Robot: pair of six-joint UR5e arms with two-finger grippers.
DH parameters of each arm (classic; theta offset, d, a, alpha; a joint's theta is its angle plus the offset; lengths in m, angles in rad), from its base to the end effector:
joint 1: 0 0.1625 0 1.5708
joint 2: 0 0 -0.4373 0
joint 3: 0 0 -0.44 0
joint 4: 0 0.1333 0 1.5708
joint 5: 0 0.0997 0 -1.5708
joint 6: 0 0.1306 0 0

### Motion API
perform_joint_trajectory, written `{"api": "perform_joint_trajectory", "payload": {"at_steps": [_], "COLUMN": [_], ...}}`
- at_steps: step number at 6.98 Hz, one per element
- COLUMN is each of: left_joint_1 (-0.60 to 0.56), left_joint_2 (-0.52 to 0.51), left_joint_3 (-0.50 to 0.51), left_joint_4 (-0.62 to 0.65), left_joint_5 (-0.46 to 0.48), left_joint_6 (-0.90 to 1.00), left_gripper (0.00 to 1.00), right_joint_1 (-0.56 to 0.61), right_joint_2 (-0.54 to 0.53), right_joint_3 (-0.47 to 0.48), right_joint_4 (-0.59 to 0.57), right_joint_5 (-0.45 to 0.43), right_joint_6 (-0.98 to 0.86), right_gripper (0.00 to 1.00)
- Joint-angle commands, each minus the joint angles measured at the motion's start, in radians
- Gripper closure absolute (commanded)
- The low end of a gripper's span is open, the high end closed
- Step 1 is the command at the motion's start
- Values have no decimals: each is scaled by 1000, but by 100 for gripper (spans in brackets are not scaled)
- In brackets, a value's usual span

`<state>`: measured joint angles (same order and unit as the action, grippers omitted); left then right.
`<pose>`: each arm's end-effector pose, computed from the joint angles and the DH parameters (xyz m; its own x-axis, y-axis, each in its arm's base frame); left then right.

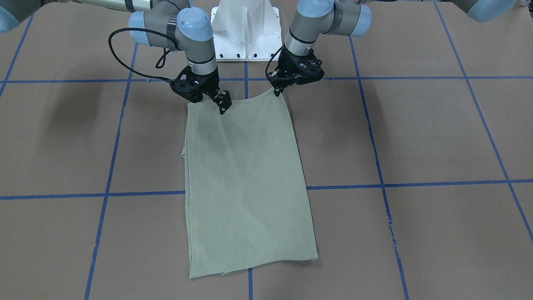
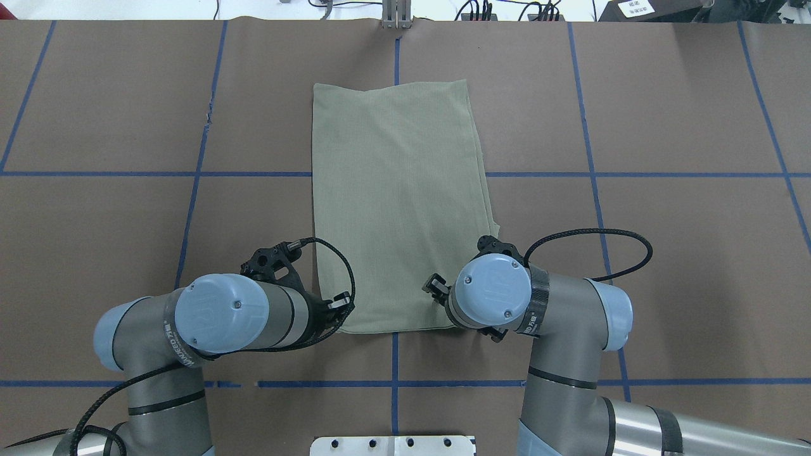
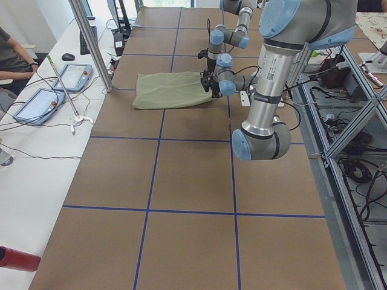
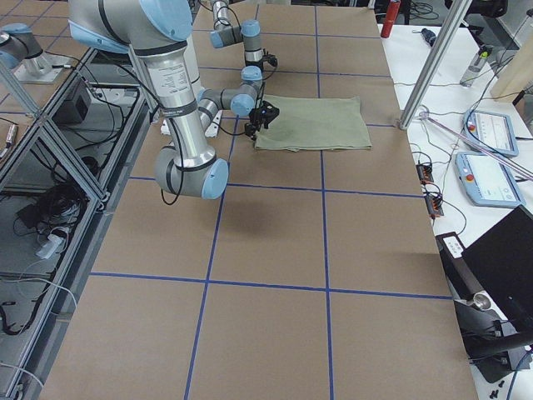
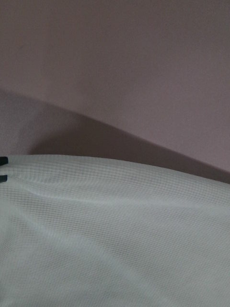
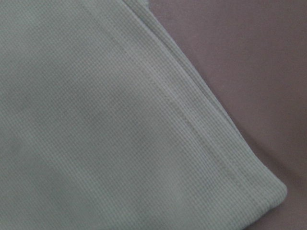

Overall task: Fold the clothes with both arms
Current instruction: 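Grasp the near shirt corner with the right gripper while the left gripper holds, then lift both near shirt corners and fold them away from the robot over the far half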

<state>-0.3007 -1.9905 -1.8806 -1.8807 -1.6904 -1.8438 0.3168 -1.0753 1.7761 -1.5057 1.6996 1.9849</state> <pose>0.6037 -0.3104 0.2483 0.4133 -0.4084 -0.8139 0.3191 0.9021 -0.2907 -0.6344 -0.3306 0.2877 0.5367 0.5959 0.5973 -0.4810 0.7978 -0.3637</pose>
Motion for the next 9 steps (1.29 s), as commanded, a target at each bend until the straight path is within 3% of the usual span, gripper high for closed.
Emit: {"api": "perform_joint_trajectory", "payload": {"at_steps": [1,3,5,7,9], "left_joint_1": [0,0,0,0,0], "left_joint_2": [-1,-1,1,1,4], "left_joint_3": [0,0,1,1,-9], "left_joint_4": [0,0,0,0,0], "left_joint_5": [0,2,2,2,2], "left_joint_6": [0,0,0,2,0], "left_gripper": [100,100,100,100,100], "right_joint_1": [1,1,1,2,2], "right_joint_2": [3,3,6,9,-4], "right_joint_3": [3,5,9,16,64], "right_joint_4": [-1,-1,-1,1,2], "right_joint_5": [2,5,9,14,6], "right_joint_6": [2,2,2,-1,15], "right_gripper": [26,68,92,100,100]}}
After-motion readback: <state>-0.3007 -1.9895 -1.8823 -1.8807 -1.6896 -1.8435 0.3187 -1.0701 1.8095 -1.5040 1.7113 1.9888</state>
